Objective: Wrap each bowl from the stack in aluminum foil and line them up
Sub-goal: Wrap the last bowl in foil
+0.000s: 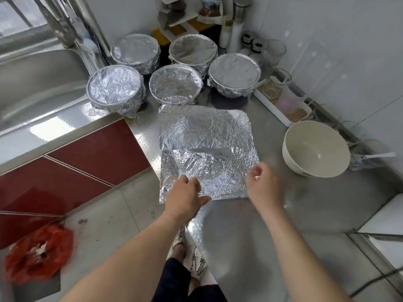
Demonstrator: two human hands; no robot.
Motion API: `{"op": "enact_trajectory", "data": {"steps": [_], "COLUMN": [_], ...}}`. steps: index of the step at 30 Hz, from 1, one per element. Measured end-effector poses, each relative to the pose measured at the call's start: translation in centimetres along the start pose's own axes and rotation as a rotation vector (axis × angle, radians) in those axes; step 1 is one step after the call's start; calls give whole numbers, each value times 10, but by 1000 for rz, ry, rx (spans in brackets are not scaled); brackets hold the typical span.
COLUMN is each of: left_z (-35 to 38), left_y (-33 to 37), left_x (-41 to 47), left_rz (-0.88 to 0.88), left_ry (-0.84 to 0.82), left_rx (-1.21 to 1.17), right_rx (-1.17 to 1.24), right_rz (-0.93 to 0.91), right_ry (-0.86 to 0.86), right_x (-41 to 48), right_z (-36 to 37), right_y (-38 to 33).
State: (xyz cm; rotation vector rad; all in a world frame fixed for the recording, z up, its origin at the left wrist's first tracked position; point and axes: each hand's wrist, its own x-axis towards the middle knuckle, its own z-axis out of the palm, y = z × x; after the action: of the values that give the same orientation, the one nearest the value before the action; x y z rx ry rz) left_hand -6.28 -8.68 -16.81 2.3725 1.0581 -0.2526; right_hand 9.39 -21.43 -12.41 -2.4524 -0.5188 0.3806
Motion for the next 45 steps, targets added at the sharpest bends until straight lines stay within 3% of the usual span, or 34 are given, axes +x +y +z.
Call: {"op": "enact_trajectory", "data": {"steps": [3,4,6,9,19,29,31,35,40,45], "left_z": [4,5,6,5,-5,-27,-28,-27,-19,-17], "left_y": [-1,-1,-2,-3,-8,-54,-56,-55,-51,-52], "left_x": [0,1,1,1,5,-7,-6,-5,-14,-18], "left_rz": [12,20,31,31,40,-149,-175,-232,-351,-529], "left_ry": [15,17,22,20,-86,-79,-106,-74,135,76], "left_rx": [22,16,-1,11,-48,-92,-111,-126,-136,-567], "right_rx": [753,947,1167,1270,1250,1092,1005,673,199,31], "right_rz": [326,468,696,830,951,911,859,634,342,309], "right_ry": [-438,-508,-497,-448,-303,-319,-307,-123,-102,-69], "right_x": [-32,-39,-41,-24,5,11,13,17,9,3], "right_z": [44,56,63,48,-5,-4,-8,-15,-4,1], "right_y": [-28,-31,-25,-5,41,37,40,59,70,63]}}
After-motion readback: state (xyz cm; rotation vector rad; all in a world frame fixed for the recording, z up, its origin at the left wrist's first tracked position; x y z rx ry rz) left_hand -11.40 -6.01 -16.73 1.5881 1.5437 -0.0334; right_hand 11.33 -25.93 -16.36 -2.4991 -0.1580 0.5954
